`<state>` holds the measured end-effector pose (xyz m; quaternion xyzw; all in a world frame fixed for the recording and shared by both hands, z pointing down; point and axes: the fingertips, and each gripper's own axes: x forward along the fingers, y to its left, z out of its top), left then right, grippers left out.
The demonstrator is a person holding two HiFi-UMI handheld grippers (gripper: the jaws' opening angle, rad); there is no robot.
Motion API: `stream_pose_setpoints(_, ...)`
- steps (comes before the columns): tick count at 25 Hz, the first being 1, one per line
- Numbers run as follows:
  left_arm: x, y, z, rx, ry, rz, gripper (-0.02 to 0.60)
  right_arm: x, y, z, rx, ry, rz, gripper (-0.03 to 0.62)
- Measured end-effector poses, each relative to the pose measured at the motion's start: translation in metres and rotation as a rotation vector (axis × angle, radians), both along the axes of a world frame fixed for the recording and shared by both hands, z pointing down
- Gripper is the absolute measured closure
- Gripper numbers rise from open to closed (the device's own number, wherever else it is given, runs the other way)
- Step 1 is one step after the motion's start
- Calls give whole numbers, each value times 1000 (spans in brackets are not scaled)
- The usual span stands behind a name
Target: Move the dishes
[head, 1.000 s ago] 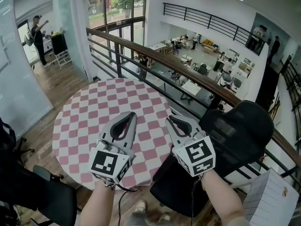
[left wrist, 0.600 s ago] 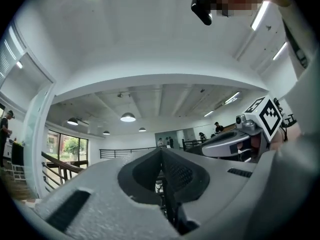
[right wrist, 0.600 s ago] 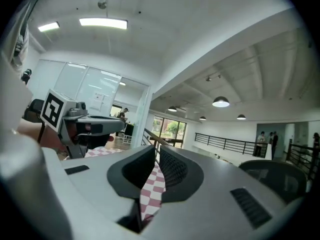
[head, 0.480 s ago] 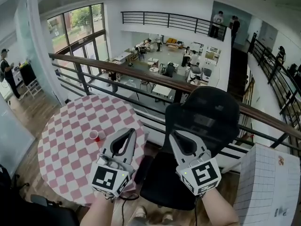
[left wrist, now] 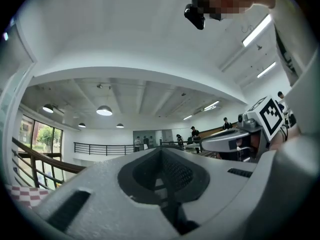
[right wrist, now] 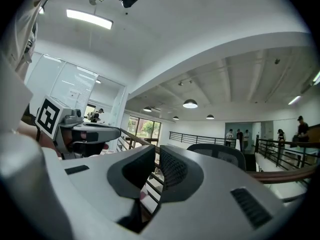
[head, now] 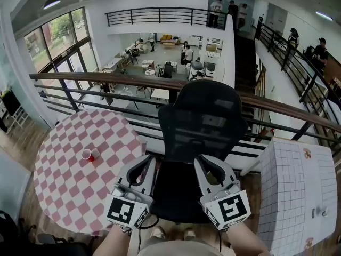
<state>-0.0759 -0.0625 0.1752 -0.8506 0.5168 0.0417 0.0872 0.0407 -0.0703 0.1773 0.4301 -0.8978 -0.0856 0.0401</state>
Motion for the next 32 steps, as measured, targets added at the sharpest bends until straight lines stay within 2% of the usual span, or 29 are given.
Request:
stream_pose_setpoints(4, 16, 6, 11, -28, 28, 26, 568, 25, 10, 5, -16, -21, 43, 554)
stream_pose_setpoints(8, 18, 5, 12, -34, 39, 38, 568, 34, 13, 6, -11, 2, 63, 554)
stream_pose_setpoints(18, 21, 7, 16, -66, 74, 43, 568, 33, 16, 17, -35, 1, 30, 554)
stream_pose_setpoints(24, -6, 19, 10, -81, 55, 41, 569, 8, 27, 8, -38, 14, 31, 554)
stream_pose_setpoints(28, 18, 11, 24, -105, 48, 47, 569, 33, 21, 14, -32, -5, 23, 554)
stream_pose_setpoints(32, 25, 3, 27, -109, 42, 53, 568, 49, 10, 17, -27, 30, 38, 554)
